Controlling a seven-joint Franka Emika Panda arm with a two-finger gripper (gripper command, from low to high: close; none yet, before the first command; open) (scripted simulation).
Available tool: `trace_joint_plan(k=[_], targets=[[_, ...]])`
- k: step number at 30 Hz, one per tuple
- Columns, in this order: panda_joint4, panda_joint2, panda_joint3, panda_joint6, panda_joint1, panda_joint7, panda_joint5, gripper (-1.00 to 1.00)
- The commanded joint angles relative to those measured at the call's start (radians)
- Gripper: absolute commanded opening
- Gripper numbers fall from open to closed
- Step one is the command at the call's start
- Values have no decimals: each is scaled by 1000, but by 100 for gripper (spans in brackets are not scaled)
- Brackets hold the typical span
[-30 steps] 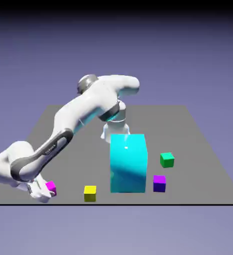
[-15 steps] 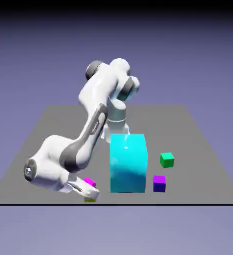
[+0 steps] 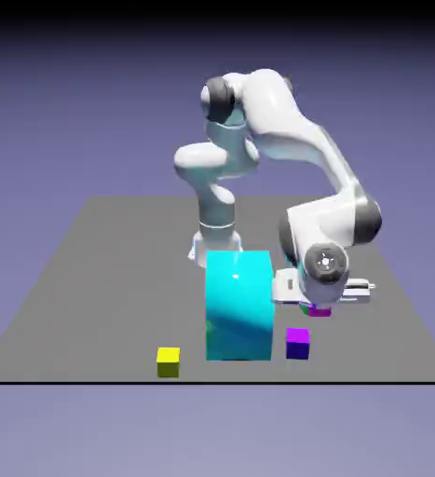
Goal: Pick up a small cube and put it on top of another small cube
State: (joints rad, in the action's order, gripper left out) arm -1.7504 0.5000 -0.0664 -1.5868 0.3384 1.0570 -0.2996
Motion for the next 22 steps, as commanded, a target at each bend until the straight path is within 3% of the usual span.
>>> trace_joint_plan(k=[1,11,14,18,19,22], targets=[[-36,-15,-24,-17,-2,4,14,-100],[-399,-159,-264,-187,-19,41,129,-100],[-439,-147,-256,-199,-49,34,115,-100],[-548,-86,-258,-370,-29,25,108,-100],[-548,-86,-258,-370,-29,25,108,100],[-493,-117,-257,-283,-39,29,111,100]])
